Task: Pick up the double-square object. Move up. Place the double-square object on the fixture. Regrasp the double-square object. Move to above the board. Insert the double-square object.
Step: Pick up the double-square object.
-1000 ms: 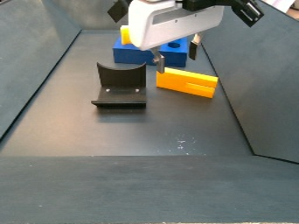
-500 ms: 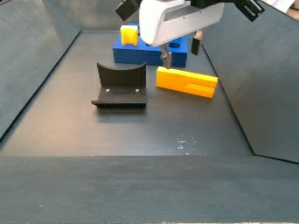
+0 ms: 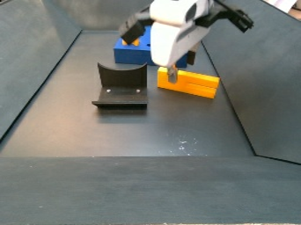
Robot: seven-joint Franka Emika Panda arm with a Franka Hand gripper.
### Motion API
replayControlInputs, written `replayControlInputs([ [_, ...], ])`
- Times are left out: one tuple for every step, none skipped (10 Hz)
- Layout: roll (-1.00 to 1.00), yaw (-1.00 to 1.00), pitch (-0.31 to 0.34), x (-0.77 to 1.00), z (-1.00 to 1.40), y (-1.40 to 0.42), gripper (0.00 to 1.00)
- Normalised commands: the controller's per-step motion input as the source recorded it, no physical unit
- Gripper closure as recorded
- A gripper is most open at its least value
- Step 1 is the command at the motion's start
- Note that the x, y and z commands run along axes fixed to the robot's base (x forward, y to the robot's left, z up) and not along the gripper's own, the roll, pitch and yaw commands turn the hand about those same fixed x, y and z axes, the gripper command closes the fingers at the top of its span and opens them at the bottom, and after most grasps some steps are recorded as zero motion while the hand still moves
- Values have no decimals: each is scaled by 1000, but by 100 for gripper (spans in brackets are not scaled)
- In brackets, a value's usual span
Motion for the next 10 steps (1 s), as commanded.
replayControlInputs([
  [-96,1000,56,0,-431,0,0],
  [-170,894,-17,60,-509,0,0],
  [-14,0,-4,0,0,0,0],
  [0,129,-34,6,-340,0,0],
  [-123,291,0,929,-423,-169,0],
  [-123,440,0,817,-420,-89,0],
  [-67,694,13,560,-354,-123,0],
  [0,1000,-6,120,-194,-77,0],
  [0,1000,-37,0,-163,0,0],
  [-93,240,-19,-103,-54,0,0],
])
